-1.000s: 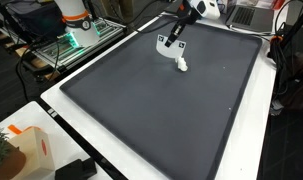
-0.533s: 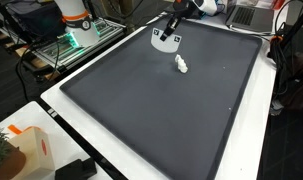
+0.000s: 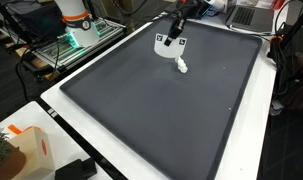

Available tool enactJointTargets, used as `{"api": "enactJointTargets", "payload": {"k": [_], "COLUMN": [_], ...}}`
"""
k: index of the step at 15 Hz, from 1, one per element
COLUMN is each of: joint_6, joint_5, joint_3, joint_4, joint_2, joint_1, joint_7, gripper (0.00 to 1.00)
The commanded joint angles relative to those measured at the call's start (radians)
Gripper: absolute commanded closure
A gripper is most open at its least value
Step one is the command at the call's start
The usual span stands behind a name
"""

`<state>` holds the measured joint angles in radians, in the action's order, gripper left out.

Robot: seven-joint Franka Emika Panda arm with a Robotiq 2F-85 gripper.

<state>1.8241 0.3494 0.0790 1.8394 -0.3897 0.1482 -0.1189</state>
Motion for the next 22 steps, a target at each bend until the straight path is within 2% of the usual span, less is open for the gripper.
{"api": "enactJointTargets", "payload": {"k": [1,4,6,8,11,12,15,22], "joint_6": [0.017,0.035,0.082,0.078,0.122,0.090,0.099,0.066], "joint_5": [-0.001,-0.003,0.012,0.018,-0.024,-0.002,-0.022,-0.021], "joint_3": [0.009,0.016,0.036,0.039,0.047,0.034,0.038,0.056], "joint_4": [-0.001,0.001,0.012,0.000,-0.004,-0.012,-0.032,-0.066], "joint_2": [0.004,0.019,0.030,0.024,0.027,0.019,-0.004,-0.060], "joint_1": [-0.006,-0.015,-0.031,-0.042,-0.088,-0.051,-0.076,-0.064], "joint_7": [-0.046,-0.106,-0.257,-0.377,-0.583,-0.469,-0.566,-0.578], "gripper": [0.96,0.99,0.99,0.99,0.99,0.96,0.99,0.99]}}
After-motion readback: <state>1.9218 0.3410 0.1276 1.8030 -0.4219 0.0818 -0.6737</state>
